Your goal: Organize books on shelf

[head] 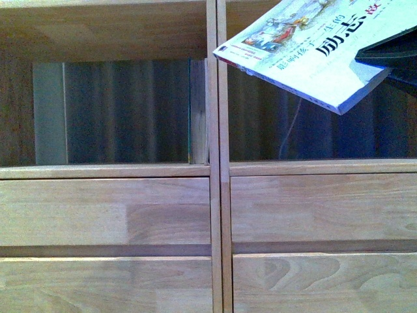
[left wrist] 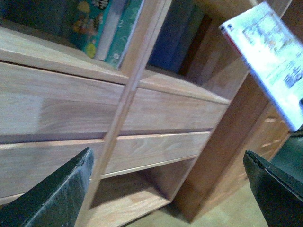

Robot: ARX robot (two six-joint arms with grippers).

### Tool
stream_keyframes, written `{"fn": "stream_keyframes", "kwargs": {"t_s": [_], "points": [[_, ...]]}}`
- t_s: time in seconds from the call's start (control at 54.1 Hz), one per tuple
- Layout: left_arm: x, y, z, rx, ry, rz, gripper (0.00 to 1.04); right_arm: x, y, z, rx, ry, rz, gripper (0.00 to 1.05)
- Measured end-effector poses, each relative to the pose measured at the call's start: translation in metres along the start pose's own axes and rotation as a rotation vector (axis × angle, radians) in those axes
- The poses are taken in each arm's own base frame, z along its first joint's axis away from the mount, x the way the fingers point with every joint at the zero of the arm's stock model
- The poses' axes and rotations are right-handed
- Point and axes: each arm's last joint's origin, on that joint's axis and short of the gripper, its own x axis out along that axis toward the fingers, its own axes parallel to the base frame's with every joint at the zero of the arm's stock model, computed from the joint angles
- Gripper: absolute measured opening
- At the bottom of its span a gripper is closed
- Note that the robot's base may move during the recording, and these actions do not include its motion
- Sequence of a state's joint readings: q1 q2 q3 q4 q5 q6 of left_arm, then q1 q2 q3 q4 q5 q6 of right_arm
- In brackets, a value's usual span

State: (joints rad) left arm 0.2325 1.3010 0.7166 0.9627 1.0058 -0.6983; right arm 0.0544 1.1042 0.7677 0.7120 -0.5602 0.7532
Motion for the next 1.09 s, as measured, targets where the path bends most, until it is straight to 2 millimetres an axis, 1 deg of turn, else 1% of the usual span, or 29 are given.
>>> {"fn": "stream_keyframes", "kwargs": {"t_s": [0.111,0.129,0.259,0.407,0.536,0.647,0.777,0.906,1.054,1.072,1.091], "points": [[0.031,-0.001,0.010,-0.139,-0.008,-0.120,0.97,0.004,0.001,-0.006,0.001,0.006,0.032,0.07],[0.034,-0.001,0.011,-0.152,-0.008,-0.131,0.97,0.005,0.001,-0.006,0.002,0.008,0.035,0.07],[0.064,-0.010,0.016,-0.318,-0.035,-0.243,0.97,0.012,0.005,-0.017,0.029,0.023,0.091,0.07],[0.086,-0.027,0.017,-0.491,-0.065,-0.327,0.97,0.020,0.014,-0.030,0.073,0.051,0.159,0.07],[0.099,-0.043,0.012,-0.570,-0.067,-0.383,0.97,0.028,0.026,-0.041,0.119,0.080,0.211,0.07],[0.109,-0.055,0.005,-0.604,-0.035,-0.415,0.97,0.033,0.037,-0.050,0.161,0.095,0.247,0.07],[0.112,-0.065,0.000,-0.611,-0.023,-0.444,0.97,0.036,0.050,-0.058,0.202,0.105,0.292,0.07],[0.110,-0.073,-0.001,-0.594,-0.029,-0.468,0.97,0.038,0.061,-0.064,0.245,0.122,0.336,0.07],[0.105,-0.078,0.000,-0.558,-0.046,-0.487,0.97,0.039,0.067,-0.065,0.309,0.119,0.364,0.07],[0.104,-0.079,0.000,-0.550,-0.049,-0.487,0.97,0.039,0.067,-0.065,0.327,0.117,0.370,0.07],[0.104,-0.079,0.001,-0.543,-0.051,-0.486,0.95,0.039,0.068,-0.065,0.342,0.114,0.377,0.07]]}}
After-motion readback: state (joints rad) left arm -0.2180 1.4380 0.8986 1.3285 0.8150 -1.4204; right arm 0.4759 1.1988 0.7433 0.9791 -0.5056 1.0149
